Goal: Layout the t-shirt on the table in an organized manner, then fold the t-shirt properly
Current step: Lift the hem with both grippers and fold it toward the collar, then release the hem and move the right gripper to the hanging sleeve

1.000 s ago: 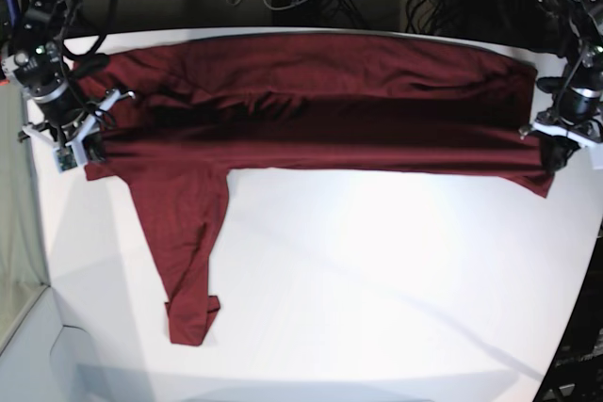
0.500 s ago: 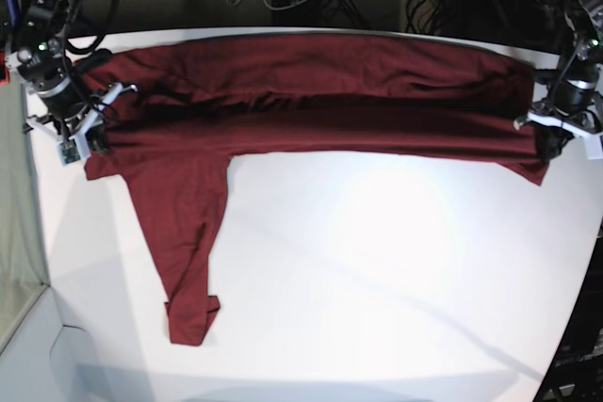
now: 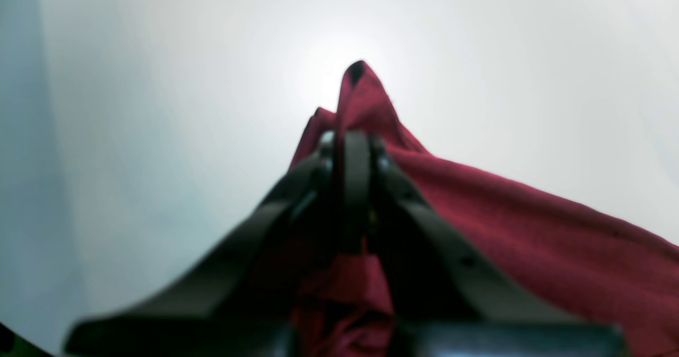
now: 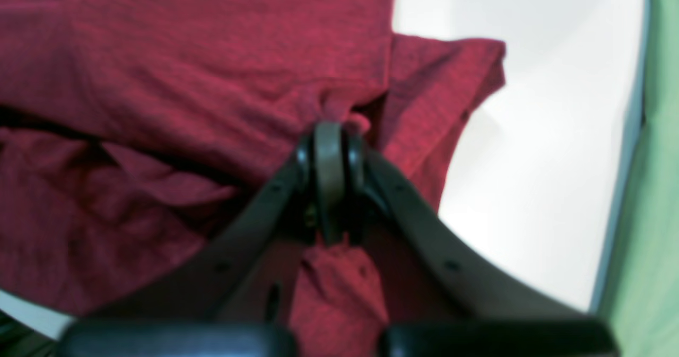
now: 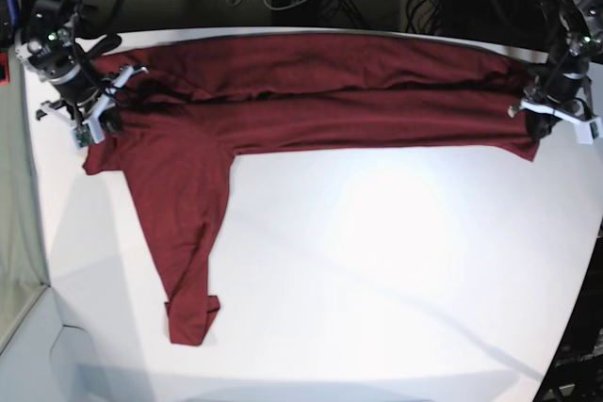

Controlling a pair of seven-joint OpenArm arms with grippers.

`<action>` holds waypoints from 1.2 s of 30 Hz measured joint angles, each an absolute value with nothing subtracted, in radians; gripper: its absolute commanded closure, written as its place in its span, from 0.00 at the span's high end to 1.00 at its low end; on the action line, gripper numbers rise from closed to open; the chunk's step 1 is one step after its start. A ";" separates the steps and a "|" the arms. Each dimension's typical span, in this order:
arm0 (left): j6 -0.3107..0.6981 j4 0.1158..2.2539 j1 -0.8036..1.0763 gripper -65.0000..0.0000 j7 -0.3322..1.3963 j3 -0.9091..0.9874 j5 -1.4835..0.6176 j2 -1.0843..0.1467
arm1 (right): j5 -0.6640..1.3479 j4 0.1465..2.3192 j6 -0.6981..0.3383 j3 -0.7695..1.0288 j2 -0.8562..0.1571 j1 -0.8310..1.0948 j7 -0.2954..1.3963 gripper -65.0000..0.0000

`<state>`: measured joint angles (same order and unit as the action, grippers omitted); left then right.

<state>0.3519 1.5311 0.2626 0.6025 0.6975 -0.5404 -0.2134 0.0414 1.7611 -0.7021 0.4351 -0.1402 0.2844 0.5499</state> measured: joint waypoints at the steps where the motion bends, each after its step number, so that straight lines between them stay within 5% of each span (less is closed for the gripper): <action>1: 0.352 1.531 0.263 0.00 0.601 0.698 -0.541 -0.213 | 0.041 1.761 -0.702 0.432 -0.140 0.290 0.550 0.00; 16: 0.352 1.425 0.268 0.02 0.605 0.696 -0.540 -0.213 | 0.039 1.679 -0.702 0.422 -0.165 0.287 0.553 0.03; 24: 0.360 1.407 0.249 0.43 0.733 0.637 -0.556 -0.264 | 0.038 1.687 -0.703 0.451 -0.183 0.289 0.555 0.48; 27: 0.363 1.412 0.249 0.50 0.732 0.637 -0.560 -0.261 | 0.044 1.750 -0.702 0.511 -0.178 0.292 0.554 0.48; 36: 0.363 1.412 0.245 0.51 0.731 0.640 -0.562 -0.255 | 0.099 1.742 -0.704 0.529 -0.178 0.106 0.564 0.48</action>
<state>0.3634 1.4120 0.2455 0.7311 0.6399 -0.5621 -0.2554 0.0986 1.7416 -0.7044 0.5289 -0.1783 0.1059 0.5640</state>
